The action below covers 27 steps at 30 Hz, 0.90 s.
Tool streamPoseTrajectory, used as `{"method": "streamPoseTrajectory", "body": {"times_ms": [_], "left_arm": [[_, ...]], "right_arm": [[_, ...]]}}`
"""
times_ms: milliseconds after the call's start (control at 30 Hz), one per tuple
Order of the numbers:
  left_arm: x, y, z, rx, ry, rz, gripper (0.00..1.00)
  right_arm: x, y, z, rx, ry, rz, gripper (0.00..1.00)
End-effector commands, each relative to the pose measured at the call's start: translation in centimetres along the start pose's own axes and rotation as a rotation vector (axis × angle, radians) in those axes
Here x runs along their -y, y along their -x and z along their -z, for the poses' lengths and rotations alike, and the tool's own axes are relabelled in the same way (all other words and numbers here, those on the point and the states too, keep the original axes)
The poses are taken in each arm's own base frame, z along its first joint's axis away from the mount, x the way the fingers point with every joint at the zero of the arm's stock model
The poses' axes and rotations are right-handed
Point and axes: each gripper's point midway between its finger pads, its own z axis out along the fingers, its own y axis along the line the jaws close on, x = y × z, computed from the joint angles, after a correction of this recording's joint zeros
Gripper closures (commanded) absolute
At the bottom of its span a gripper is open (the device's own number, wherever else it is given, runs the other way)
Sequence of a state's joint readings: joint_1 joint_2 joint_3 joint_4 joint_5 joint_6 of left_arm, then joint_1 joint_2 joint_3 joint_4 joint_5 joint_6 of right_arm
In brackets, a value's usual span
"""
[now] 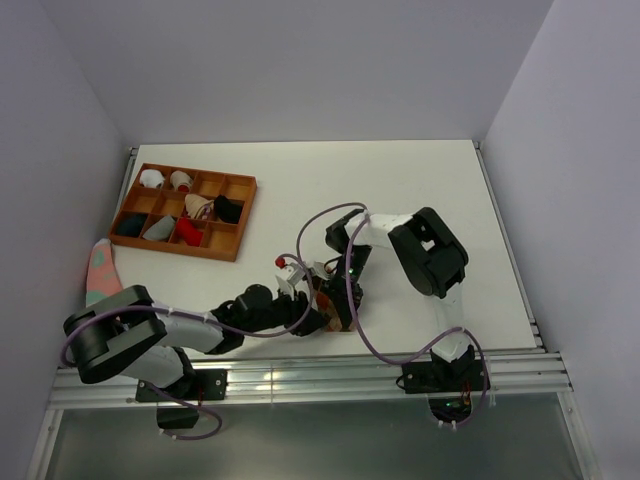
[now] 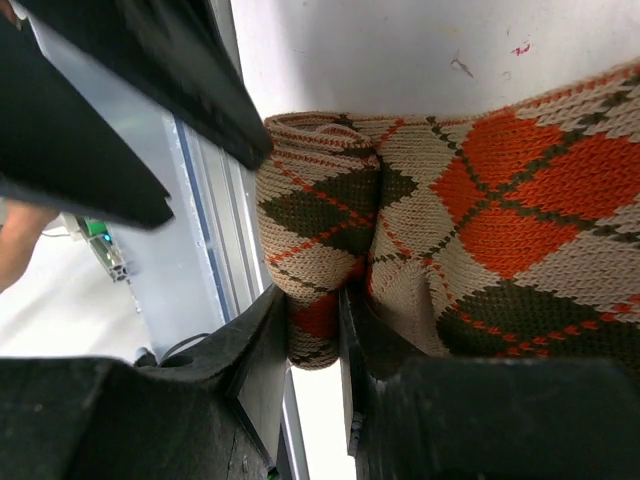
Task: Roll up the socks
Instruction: Roll the sock at the center of the board.
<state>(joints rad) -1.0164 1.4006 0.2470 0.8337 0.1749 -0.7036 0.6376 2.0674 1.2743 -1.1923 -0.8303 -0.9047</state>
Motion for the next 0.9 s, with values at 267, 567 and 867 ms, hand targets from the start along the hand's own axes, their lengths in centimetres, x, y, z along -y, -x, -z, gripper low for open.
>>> {"method": "streamPoseTrajectory", "body": {"times_ms": [267, 567, 867], "left_arm": [[1.2, 2.1, -2.9, 0.055, -0.028, -0.158, 0.55], [0.9, 0.8, -3.9, -0.014, -0.037, -0.198, 0.55], [0.6, -1.1, -3.9, -0.075, -0.049, -0.195, 0.54]], "right_arm": [[0.5, 0.1, -0.1, -0.011, 0.016, -0.008, 0.80], [0.3, 0.1, -0.1, -0.011, 0.025, -0.011, 0.80], [0.3, 0.0, 0.0, -0.006, 0.026, -0.012, 0.81]]}}
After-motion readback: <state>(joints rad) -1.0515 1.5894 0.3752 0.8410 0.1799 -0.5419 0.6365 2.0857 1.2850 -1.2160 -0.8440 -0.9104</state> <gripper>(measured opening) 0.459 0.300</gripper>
